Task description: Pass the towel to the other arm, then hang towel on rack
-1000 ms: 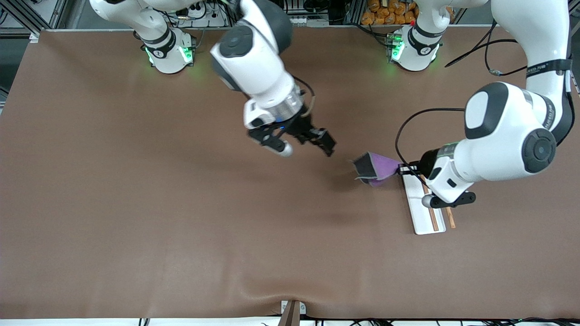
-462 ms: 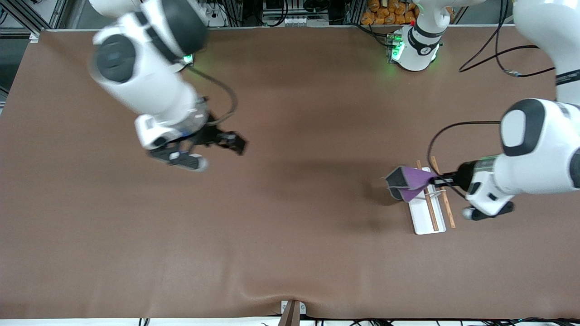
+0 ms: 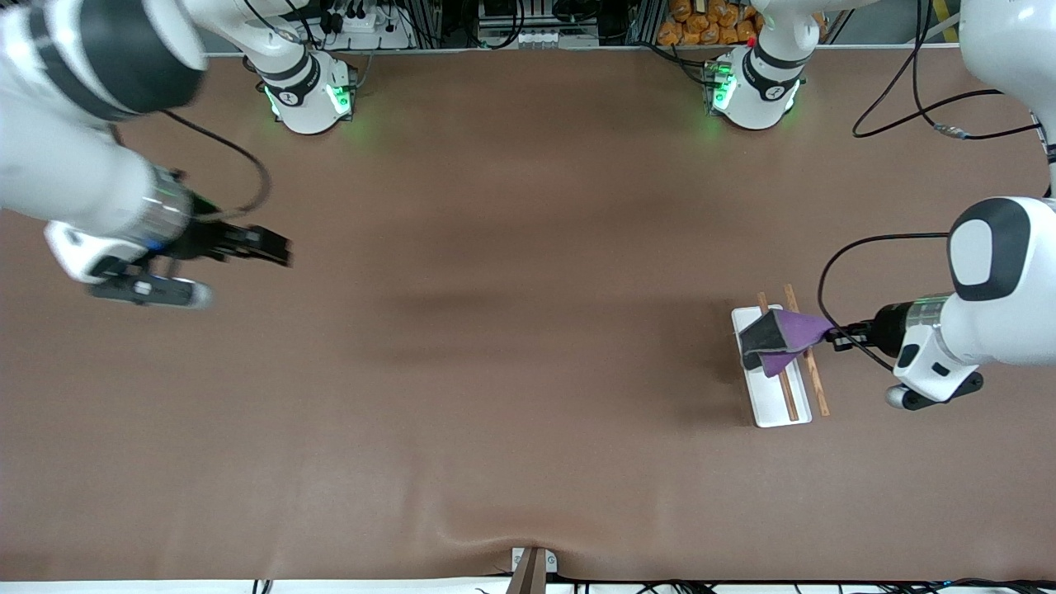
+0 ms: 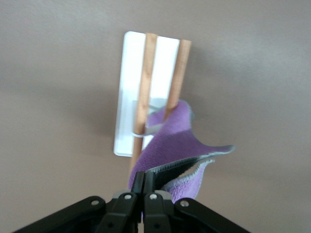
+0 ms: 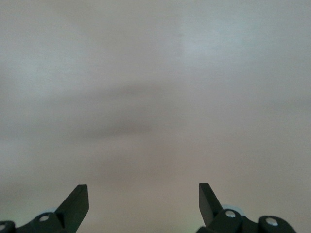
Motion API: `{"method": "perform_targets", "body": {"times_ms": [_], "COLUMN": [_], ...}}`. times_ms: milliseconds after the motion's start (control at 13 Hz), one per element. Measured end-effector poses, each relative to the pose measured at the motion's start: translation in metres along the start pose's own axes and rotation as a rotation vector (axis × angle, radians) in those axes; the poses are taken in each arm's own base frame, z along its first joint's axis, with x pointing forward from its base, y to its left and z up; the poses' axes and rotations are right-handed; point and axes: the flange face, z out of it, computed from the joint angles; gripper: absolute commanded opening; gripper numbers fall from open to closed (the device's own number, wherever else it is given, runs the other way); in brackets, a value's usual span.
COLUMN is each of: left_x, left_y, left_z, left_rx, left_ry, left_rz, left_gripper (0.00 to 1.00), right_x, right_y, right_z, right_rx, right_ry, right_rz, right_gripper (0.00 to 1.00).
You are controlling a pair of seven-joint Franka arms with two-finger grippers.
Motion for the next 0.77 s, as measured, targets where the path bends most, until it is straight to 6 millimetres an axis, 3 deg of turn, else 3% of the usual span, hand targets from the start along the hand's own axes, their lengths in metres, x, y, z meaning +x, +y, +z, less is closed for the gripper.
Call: {"method": "perform_targets", "body": {"times_ms": [154, 385, 615, 769], "left_x": [0.006, 0.015, 0.026, 0.03], "left_y": [-0.021, -0.056, -0.087, -0.092], "left_z": [0.001, 0.003, 0.019, 0.03], "left_rx": [0.002, -0.011, -0.023, -0.027], "left_ry": [-0.002, -0.007, -0.025, -0.038], "left_rz": [0.038, 0.073, 0.079, 0.072], "left_gripper": [0.0, 0.0, 0.0, 0.0], "right_x": [-0.006, -0.017, -0.033, -0.041], "right_y": [0.052, 0.098, 0.12, 0.124], "right_z": [-0.019, -0.041, -0.056, -0.066], "right_rx": [-0.053, -0.112, -0.11, -0.109], "right_ry": [0.022, 0.037, 0.029, 0.044], "right_rz": [-0.085, -0.179, -0.167, -0.158], "right_gripper": [1.0, 1.0, 1.0, 1.0]}}
